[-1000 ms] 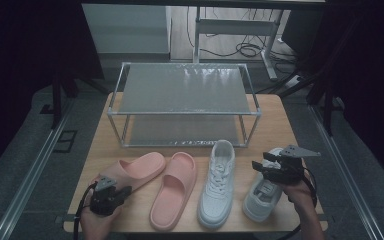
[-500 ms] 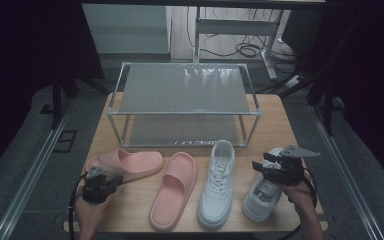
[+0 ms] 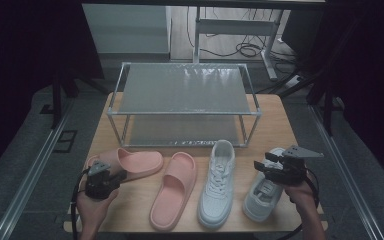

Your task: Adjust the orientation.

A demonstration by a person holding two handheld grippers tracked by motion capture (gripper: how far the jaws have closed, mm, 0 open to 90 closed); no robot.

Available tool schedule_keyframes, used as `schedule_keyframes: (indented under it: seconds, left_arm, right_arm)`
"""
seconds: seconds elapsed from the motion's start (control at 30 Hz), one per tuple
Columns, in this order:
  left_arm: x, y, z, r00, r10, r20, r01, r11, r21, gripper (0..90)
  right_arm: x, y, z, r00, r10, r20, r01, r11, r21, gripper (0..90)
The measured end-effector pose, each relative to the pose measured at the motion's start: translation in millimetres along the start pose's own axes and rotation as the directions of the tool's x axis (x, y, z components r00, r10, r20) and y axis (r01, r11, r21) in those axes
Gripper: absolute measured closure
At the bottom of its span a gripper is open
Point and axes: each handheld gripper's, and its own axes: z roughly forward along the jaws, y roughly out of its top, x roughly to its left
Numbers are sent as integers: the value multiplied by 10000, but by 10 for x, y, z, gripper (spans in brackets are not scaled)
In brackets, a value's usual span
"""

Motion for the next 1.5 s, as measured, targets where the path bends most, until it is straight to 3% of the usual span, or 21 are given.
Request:
schedule_keyframes:
  seconds: [0.23, 0.4, 0.6, 0.93, 1.07, 1.5]
  left_arm:
    - [-130, 237, 252, 9994, 350, -84, -348, 9991, 247, 896]
    - [-97, 201, 365, 9995, 179, -264, -165, 9986, 498, 896]
    - [-42, 130, 387, 9976, 142, -682, -94, 9975, 706, 897]
    - [-39, 53, 303, 9973, 232, -691, -178, 9967, 789, 896]
    - [-13, -13, 240, 9987, 49, -508, -11, 9973, 736, 896]
    - [81, -188, -13, 9983, 39, -584, 7, 9970, 775, 889]
  right_arm:
    - [-20, 5, -44, 10000, 38, 50, -37, 9999, -113, 392]
    - [-29, 0, -53, 10000, 64, 73, -63, 9999, -120, 392]
    - [-23, -3, -41, 10000, 40, 47, -40, 10000, -69, 391]
    - [-29, -9, -40, 10000, 57, 33, -57, 10000, -27, 391]
    - [-35, -10, -42, 10000, 64, 49, -64, 10000, -41, 390]
    - [-28, -19, -27, 10000, 80, 52, -80, 10000, 24, 390]
